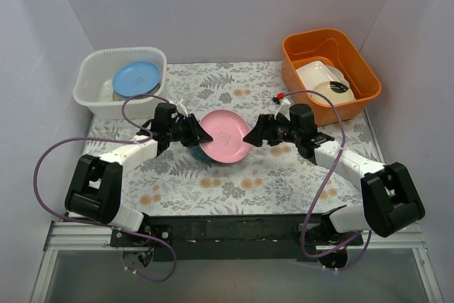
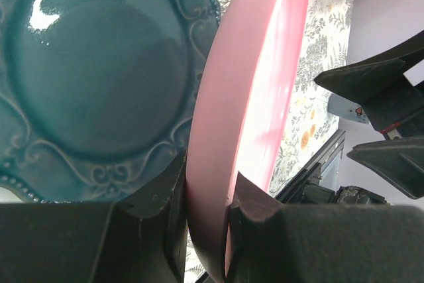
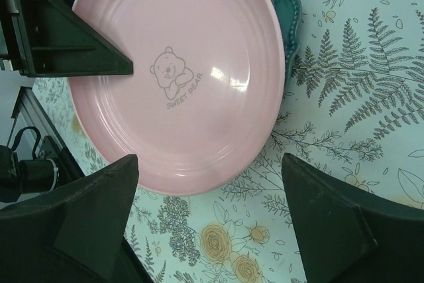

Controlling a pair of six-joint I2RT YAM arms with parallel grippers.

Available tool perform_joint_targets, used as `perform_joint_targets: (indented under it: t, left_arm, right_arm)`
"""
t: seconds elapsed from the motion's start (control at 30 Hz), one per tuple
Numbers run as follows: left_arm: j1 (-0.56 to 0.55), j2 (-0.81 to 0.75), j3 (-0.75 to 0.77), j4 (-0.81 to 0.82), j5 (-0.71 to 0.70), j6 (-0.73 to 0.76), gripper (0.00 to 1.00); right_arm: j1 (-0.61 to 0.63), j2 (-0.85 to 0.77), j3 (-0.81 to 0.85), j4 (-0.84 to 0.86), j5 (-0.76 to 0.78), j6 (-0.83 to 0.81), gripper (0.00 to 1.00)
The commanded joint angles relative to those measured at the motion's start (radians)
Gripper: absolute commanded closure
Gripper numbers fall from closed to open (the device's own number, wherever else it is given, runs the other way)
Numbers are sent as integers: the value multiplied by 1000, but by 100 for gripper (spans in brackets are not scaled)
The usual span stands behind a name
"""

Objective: Place the plates into the plastic bin on the countertop
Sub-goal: Pick up the plate at the center of the board.

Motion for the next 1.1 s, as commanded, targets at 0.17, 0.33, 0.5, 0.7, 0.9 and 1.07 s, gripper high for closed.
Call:
perform_joint_targets:
  t: [0.17,0.33,0.5,0.7,0.9,1.07]
  left_arm:
    - [0,-61,94,-37,-46,37,100]
    - [8,-81,158,-103,-136,51,100]
    - [26,-44,239,-149,-161,64,100]
    - [78,17,316,-169,-147,86,100]
    - [162,62,393,-149,-77,64,100]
    - [233,59,428,-117,-57,29,100]
  right_arm:
    - [3,23,24,14,-14,-28,5]
    - [3,66,61,13,-62,-57,5]
    - [3,56,36,36,-76,-50,6]
    - [3,29,7,23,-74,-49,6]
    - [3,-8,-27,-1,-54,-49,6]
    - [3,-14,-41,-17,-30,-45,6]
